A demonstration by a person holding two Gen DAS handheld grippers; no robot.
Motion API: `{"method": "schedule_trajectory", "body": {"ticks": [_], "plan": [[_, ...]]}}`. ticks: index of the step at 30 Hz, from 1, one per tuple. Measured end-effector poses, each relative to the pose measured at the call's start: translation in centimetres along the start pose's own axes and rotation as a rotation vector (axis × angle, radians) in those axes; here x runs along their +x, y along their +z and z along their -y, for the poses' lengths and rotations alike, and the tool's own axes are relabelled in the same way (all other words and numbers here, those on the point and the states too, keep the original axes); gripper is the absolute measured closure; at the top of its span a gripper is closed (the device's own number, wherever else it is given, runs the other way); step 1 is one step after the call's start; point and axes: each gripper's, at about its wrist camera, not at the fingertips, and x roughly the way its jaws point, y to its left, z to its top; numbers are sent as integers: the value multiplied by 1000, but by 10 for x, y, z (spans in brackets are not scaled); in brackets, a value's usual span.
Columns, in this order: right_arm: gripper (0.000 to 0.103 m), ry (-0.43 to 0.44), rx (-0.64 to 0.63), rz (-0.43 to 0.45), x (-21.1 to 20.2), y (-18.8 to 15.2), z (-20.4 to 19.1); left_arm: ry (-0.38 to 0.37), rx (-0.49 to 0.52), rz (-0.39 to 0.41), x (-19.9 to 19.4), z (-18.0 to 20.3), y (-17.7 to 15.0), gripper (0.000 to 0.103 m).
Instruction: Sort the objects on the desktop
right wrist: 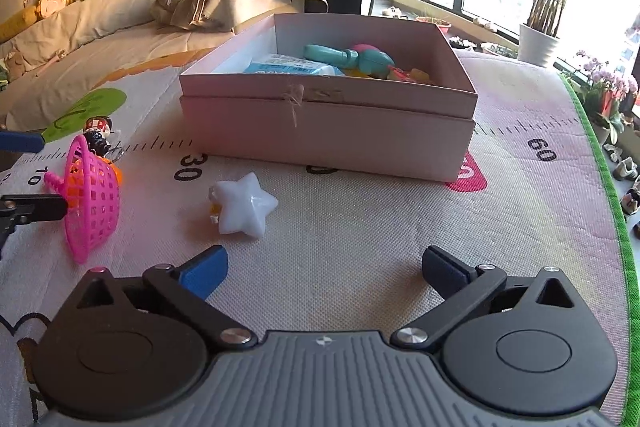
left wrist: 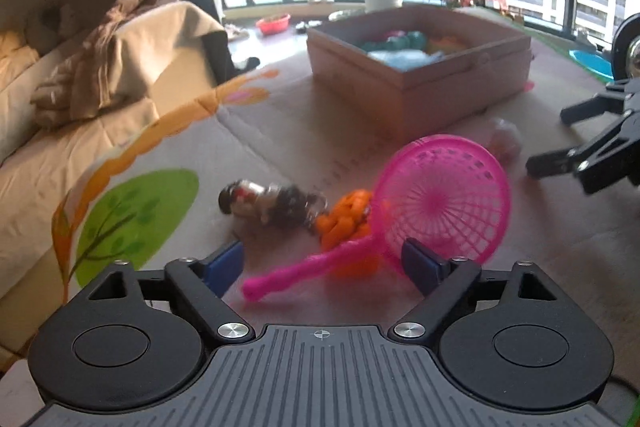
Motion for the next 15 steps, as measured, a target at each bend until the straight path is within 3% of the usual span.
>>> {"method": "schedule_trajectory", "body": {"ticks": [3, 4, 5, 8, 13, 15], "plan": [[0, 1, 0, 0, 0, 0, 0, -38, -9, 3, 1, -3, 0, 27], [0, 0, 0, 0, 0, 0, 0, -53, -13, 2, 0, -2, 0, 39], [0, 0, 0, 0, 0, 0, 0, -66, -15, 2, -2, 0, 0, 44], [0, 0, 0, 0, 0, 0, 0, -103, 10, 13, -10, 11, 1, 51], [0, 1, 0, 0, 0, 0, 0, -177, 44, 44, -22, 24, 4, 47], [0, 1, 0, 0, 0, 0, 0, -142, 69, 58, -24, 25, 4, 33]]}}
